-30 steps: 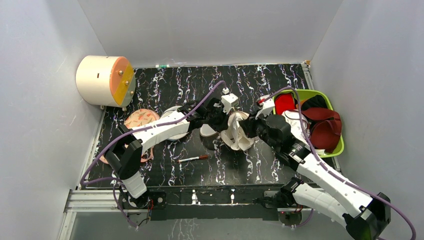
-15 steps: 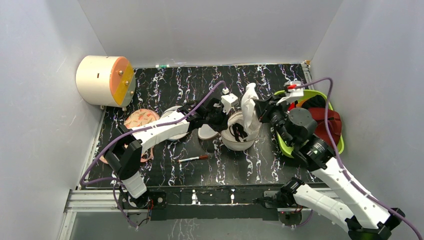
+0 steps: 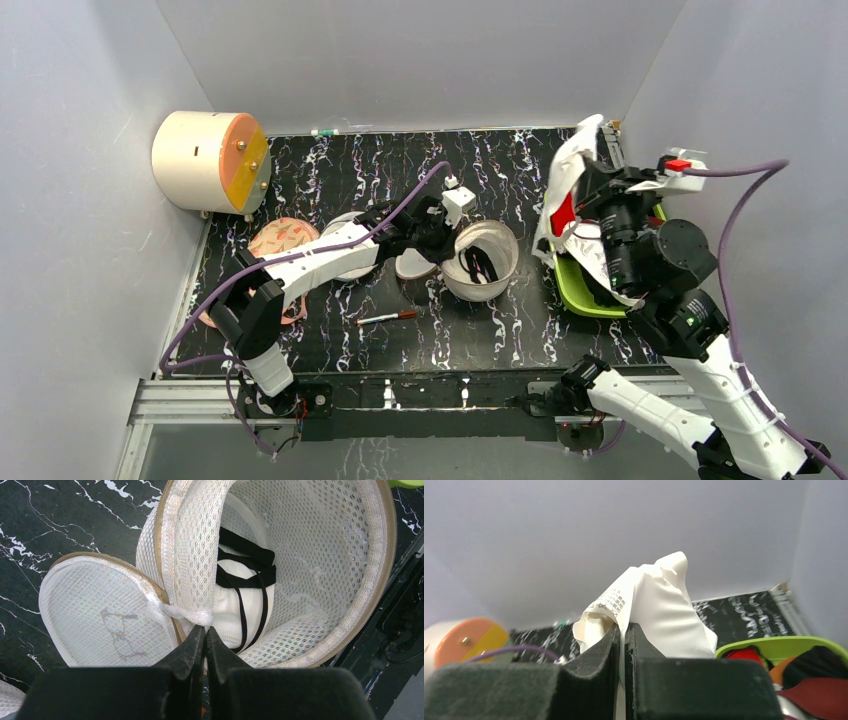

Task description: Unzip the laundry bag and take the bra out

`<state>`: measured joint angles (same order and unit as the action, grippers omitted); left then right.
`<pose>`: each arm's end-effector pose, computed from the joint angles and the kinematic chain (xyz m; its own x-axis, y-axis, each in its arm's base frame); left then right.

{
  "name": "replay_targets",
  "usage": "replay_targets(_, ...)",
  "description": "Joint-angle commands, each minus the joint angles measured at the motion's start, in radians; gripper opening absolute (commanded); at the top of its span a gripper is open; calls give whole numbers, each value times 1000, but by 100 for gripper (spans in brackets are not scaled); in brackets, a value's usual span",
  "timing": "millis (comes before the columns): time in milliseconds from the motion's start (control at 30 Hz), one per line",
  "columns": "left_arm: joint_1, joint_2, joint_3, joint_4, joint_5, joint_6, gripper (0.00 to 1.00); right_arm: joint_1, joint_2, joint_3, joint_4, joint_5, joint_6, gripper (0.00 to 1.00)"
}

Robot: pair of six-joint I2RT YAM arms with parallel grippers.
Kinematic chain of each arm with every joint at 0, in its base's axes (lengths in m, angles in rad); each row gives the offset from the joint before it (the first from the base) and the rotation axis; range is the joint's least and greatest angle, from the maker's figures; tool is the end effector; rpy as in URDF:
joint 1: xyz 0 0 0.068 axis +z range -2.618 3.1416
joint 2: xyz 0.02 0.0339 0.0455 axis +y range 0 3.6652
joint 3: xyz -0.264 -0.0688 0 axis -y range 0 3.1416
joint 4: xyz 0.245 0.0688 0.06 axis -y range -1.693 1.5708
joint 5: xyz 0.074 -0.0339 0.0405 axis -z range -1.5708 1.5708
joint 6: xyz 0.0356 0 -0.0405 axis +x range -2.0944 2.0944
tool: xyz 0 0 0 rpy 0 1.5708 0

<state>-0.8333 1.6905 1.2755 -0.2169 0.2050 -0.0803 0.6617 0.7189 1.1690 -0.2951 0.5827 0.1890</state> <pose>0.2554 -0.2919 0.2674 -0.4629 0.3927 -0.7947 0.8006 0.5701 -0.1846 0.1054 0.0572 0.4640 0.1038 0.2797 -0.9545 -0.1055 0.9573 0.2691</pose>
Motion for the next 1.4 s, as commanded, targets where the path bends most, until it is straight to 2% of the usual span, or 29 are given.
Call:
replay_targets(0, -3, -64, -2, -7, -5, 7, 0, 4, 28, 57, 113, 220, -147, 0)
replay_targets(100, -3, -67, -2, -7, -6, 7, 0, 3, 80, 56, 165, 370, -228, 0)
replay_targets(233, -2, -68, 0, -12, -4, 8, 0, 4, 157, 6, 333, 540, -390, 0)
replay_targets(333, -3, -71, 2, -15, -8, 11, 0, -16, 215, -63, 543, 586, -569, 0)
replay_targets(400, -2, -73, 2, -17, -11, 13, 0, -81, 266, -64, 572, 577, -601, 0)
replay_targets(567, -3, -74, 5, -22, -14, 14, 0, -349, 374, 36, 336, 454, -408, 0)
replay_targets(667, -3, -79, 4, -23, -17, 14, 0, -451, 400, 41, 301, 418, -378, 0)
replay_targets(867, -3, -88, 5, -22, -13, 14, 0, -491, 444, -27, 266, 393, -347, 0)
replay_targets(967, -3, -91, 9, -26, -11, 14, 0, -512, 471, -112, 208, 357, -257, 0)
replay_targets(1100, -3, -99, 5, -26, -25, 16, 0, -546, 494, -241, 211, 288, -163, 0)
replay_targets(1367, -3, -107, 10, -31, -21, 16, 0, -568, 594, -336, 167, 160, 10, 0)
